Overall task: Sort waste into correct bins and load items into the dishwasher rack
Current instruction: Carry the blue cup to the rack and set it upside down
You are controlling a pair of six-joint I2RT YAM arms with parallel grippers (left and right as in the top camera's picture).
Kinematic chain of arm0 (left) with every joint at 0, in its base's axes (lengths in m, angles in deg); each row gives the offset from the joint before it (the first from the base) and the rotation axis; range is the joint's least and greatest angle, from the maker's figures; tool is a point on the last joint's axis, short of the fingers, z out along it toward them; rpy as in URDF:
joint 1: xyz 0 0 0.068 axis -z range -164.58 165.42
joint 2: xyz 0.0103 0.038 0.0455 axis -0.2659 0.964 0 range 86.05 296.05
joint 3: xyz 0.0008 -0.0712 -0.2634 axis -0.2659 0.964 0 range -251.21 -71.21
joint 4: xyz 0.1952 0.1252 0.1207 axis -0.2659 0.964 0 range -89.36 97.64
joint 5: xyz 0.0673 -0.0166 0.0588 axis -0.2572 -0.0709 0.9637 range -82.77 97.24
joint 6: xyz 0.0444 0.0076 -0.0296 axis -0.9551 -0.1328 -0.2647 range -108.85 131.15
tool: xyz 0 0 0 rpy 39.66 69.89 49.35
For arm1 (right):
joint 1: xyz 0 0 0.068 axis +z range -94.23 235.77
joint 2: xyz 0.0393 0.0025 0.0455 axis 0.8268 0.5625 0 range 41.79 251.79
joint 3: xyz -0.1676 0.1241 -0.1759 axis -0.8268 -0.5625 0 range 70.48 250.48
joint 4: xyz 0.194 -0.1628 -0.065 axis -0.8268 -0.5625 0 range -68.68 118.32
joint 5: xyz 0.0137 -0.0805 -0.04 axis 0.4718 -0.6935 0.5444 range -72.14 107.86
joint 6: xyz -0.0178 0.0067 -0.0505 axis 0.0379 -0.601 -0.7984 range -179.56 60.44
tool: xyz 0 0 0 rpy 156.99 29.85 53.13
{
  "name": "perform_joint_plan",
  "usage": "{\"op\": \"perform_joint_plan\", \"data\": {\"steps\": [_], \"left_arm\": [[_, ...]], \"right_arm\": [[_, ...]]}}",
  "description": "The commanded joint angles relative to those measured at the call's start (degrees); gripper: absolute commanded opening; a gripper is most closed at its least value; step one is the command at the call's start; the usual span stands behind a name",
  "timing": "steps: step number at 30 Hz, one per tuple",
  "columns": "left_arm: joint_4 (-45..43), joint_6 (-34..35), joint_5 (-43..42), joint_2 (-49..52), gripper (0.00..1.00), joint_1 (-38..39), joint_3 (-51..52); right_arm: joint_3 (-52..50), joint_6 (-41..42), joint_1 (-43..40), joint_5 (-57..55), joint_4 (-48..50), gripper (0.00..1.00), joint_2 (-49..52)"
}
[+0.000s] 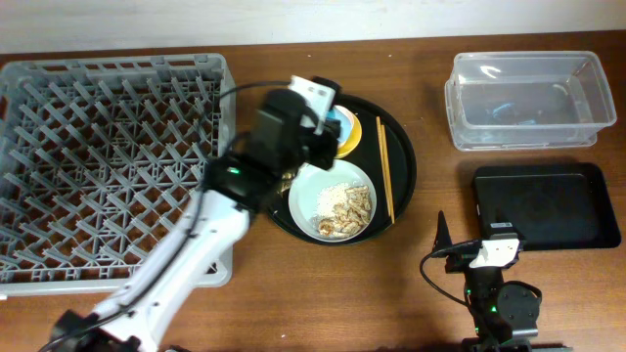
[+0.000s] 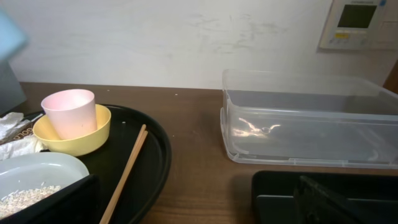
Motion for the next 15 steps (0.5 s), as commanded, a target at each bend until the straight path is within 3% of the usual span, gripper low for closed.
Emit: {"op": "perform_joint_plan", "data": {"steps": [1, 5, 9, 15], "left_arm": [[-0.3, 8.6, -28.2, -1.1, 0.0, -15.0, -0.7], [-2.6, 14.6, -49.5, 1.8, 0.0, -34.6, -0.7], [-9.4, 20.3, -61.9, 8.0, 0.01, -45.2, -0.7], [-33.9, 40.7, -64.3, 19.1, 0.01, -49.4, -0.7]], "right_arm": [[-0.3, -0.2, 0.5, -0.7, -0.3, 0.98, -0.3], [-0.3, -0.2, 0.5, -0.7, -0.3, 0.98, -0.3], [-0.3, -0.2, 0.5, -0.7, -0.3, 0.98, -0.3], [-0.3, -0.2, 0.5, -0.7, -0.3, 0.98, -0.3]]}}
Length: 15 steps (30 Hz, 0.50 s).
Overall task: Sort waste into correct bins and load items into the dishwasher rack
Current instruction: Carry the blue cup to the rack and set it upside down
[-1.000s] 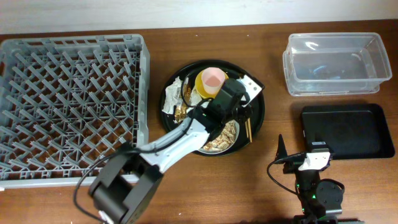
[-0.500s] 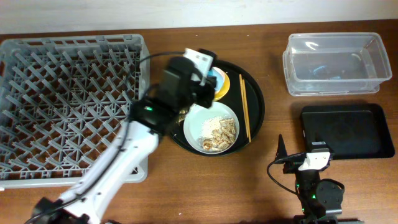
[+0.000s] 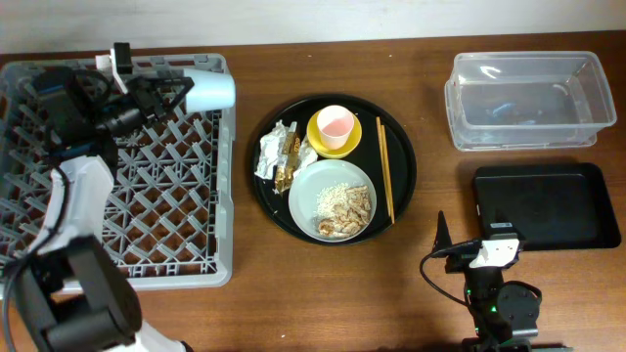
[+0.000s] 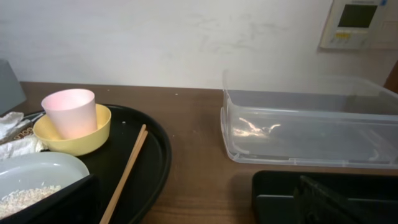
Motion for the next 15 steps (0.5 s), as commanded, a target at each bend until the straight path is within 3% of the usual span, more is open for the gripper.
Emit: {"op": "perform_joint_plan", "data": {"steps": [1, 11, 15], "left_arm": [[-9.8, 13.8, -3.9, 4.9, 0.01, -2.4, -0.9], [-12.4, 15.0, -4.3, 13.8, 0.0, -11.9, -0.9], [-19.2, 17.7, -4.2, 14.6, 0.0, -12.0, -0.9]], "right_arm": [[-0.3, -0.2, 0.4, -0.7, -0.3, 0.98, -0.3], [-0.3, -0.2, 0.4, -0.7, -0.3, 0.98, -0.3], [-0.3, -0.2, 0.4, -0.7, -0.3, 0.98, -0.3]]}}
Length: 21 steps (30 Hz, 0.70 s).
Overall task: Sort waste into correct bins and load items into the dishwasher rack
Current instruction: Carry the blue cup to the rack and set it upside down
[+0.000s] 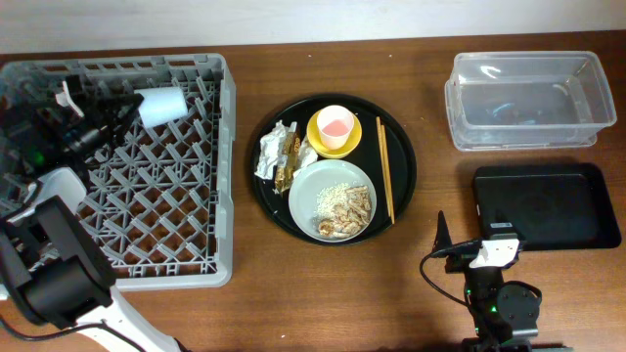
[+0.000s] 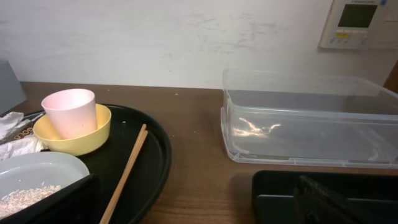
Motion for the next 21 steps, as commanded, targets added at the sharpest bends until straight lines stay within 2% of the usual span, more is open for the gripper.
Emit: {"op": "perform_joint_plan", "data": {"steps": [1, 7, 13, 21], "left_arm": [[-6.4, 4.6, -1.1, 0.6, 0.0, -0.2, -0.8], [-7.6, 5.5, -0.5, 1.6, 0.0, -0.9, -0.8], [-8.7, 5.5, 1.8, 7.1, 0.0, -0.8, -0.8], [-8.9, 5.8, 2.6, 7.5, 0.0, -0.6, -0.8]], "right_arm": [[-0.3, -0.2, 0.4, -0.7, -0.3, 0.99, -0.3], [-0.3, -0.2, 0.4, -0.7, -0.3, 0.98, -0.3], [-0.3, -0.2, 0.4, -0.7, -0.3, 0.98, -0.3], [-0.3, -0.2, 0.4, -0.7, -0.3, 0.98, -0.3]]}}
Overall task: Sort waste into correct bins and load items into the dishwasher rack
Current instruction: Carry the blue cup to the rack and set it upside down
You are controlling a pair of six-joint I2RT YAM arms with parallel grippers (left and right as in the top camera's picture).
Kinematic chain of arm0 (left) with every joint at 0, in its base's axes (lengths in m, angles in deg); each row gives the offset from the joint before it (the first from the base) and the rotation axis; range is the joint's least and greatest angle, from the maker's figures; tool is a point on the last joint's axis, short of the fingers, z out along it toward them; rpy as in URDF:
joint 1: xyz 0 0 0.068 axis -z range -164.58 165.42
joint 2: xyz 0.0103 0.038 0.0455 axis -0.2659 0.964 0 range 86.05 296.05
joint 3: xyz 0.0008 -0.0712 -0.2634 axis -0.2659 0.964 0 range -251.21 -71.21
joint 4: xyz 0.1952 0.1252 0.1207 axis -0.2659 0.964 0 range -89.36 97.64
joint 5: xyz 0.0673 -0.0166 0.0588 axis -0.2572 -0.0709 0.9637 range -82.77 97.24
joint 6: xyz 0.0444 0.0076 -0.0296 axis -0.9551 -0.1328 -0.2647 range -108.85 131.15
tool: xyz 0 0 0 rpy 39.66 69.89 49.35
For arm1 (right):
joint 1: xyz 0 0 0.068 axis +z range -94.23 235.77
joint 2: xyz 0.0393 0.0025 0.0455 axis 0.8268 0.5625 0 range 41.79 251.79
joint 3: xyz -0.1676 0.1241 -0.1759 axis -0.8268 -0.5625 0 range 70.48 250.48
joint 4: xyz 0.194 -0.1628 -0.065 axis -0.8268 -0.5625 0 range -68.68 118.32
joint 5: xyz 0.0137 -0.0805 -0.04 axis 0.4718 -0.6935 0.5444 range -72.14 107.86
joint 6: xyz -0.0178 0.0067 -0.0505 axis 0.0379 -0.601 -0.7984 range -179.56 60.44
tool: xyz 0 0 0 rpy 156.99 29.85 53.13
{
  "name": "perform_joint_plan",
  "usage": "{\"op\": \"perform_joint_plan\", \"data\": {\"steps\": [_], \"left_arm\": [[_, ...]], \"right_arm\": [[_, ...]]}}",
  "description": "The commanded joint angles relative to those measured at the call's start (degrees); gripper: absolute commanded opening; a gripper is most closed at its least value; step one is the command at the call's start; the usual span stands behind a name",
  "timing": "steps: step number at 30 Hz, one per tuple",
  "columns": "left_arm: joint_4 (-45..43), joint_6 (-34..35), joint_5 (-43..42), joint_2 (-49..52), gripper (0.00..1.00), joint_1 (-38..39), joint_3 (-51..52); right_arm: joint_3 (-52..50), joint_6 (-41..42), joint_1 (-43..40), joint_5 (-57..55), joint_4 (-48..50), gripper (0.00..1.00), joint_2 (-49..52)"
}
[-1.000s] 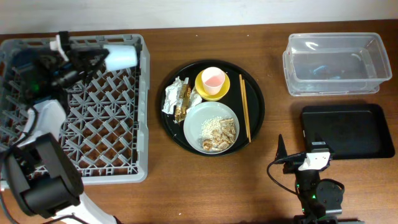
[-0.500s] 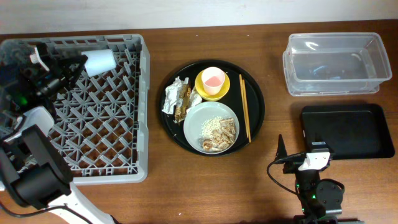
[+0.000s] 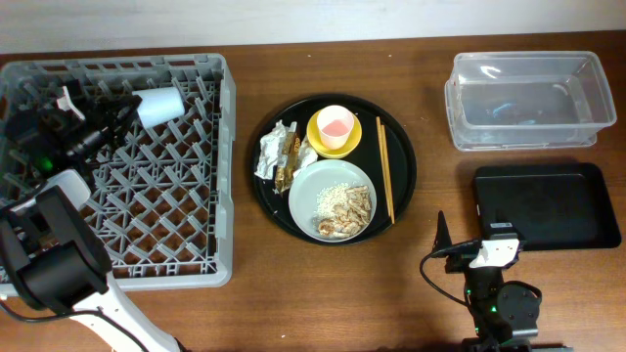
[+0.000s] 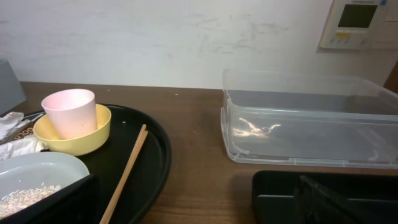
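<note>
A pale cup (image 3: pixel 161 106) lies on its side in the back row of the grey dishwasher rack (image 3: pixel 223 176). My left gripper (image 3: pixel 125 110) points at the cup's left end, its fingertips at or on the cup. A round black tray (image 3: pixel 406 147) holds a pink cup (image 3: pixel 335 122) in a yellow bowl (image 3: pixel 321 135), a white plate (image 3: pixel 308 191) with food scraps, chopsticks (image 3: pixel 385 171) and crumpled wrappers (image 3: pixel 279 152). My right gripper (image 4: pixel 186 210) rests open and empty near the front edge, right of the tray.
A clear plastic bin (image 3: pixel 533 98) stands at the back right. In front of it sits a flat black bin (image 3: pixel 548 205), just ahead of the right gripper. Bare wooden table lies between tray and bins.
The pale cup lies at the same spot in the rack with the left gripper still at its left end. The left arm has shifted only slightly. The right arm has not moved.
My left gripper first held the pale cup above the black tray's back edge. Then it held the cup over the rack's back right corner. After that the cup lay in the rack's back row, where it stays. The right arm stayed still.
</note>
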Motion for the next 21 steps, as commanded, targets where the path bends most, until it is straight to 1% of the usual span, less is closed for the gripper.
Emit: {"op": "perform_joint_plan", "data": {"steps": [1, 6, 13, 14, 17, 19, 21], "left_arm": [[0.2, 0.6, 1.3, 1.4, 0.0, 0.3, -0.2], [0.3, 0.5, 1.5, 1.4, 0.0, 3.6, -0.2], [1.4, 0.5, 1.9, 1.8, 0.0, 1.3, -0.2], [2.7, 0.1, 2.2, 1.9, 0.0, 1.0, -0.2], [10.8, -5.5, 5.2, 1.9, 0.0, 0.9, -0.2], [13.2, -7.7, 6.4, 1.9, 0.01, 0.9, -0.2], [13.2, -7.7, 6.5, 1.9, 0.07, 0.9, -0.2]], "right_arm": [[-0.3, -0.2, 0.4, -0.7, -0.3, 0.98, -0.3], [-0.3, -0.2, 0.4, -0.7, -0.3, 0.98, -0.3], [-0.3, -0.2, 0.4, -0.7, -0.3, 0.98, -0.3], [-0.3, -0.2, 0.4, -0.7, -0.3, 0.98, -0.3], [-0.3, -0.2, 0.4, -0.7, -0.3, 0.98, -0.3], [-0.3, -0.2, 0.4, -0.7, -0.3, 0.98, -0.3], [-0.3, -0.2, 0.4, -0.7, -0.3, 0.98, -0.3]]}}
